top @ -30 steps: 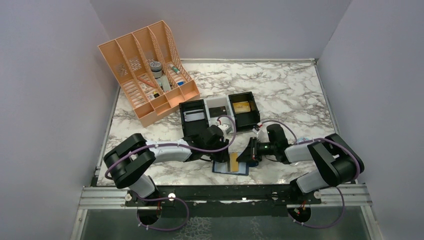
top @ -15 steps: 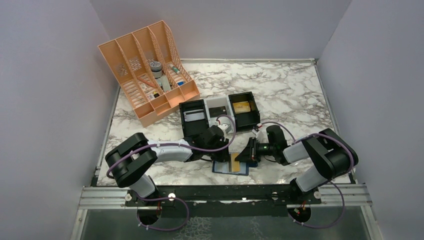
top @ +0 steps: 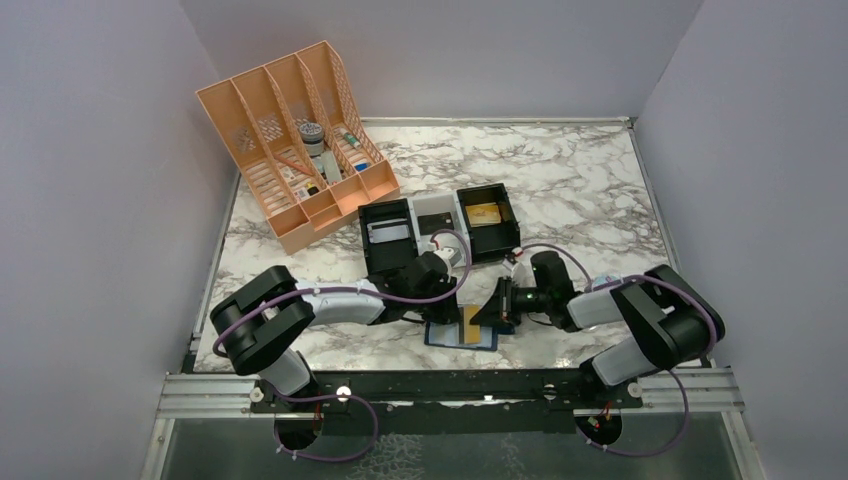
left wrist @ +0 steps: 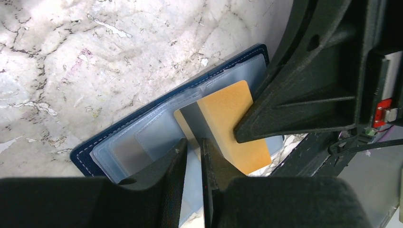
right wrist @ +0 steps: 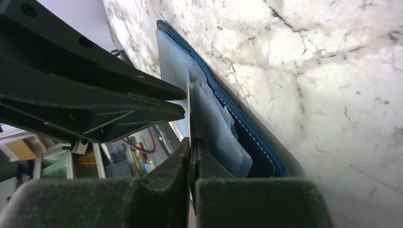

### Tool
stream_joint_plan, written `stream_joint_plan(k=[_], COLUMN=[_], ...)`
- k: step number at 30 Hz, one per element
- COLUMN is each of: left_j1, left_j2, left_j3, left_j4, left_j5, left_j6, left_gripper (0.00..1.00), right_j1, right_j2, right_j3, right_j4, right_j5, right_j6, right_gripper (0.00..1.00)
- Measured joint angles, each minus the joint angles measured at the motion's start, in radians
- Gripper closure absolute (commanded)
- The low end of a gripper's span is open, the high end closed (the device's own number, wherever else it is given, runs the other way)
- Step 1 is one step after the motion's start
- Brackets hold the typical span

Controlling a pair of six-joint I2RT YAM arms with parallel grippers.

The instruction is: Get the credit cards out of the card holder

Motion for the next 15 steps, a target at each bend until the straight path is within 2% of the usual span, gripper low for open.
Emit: stream_joint_plan(k=[6, 15], left_j1=[-0.004, -0.005], left_j2=[-0.008, -0.039], left_j3=[0.0, -0.017], left_j4=[-0.009, -0.03], left_j5=[-0.031, -0.076], left_j6=[-0.001, -0.001], left_gripper=[0.79, 0.78], right_j1=[0.007, 0.006], right_j2=[-0.164, -0.273], right_j3=[0.052, 0.085], right_j4=[-0.254, -0.411], right_j5=[0.101, 0.166], right_j6=[-0.096, -0.17], right_gripper=[0.99, 0.99])
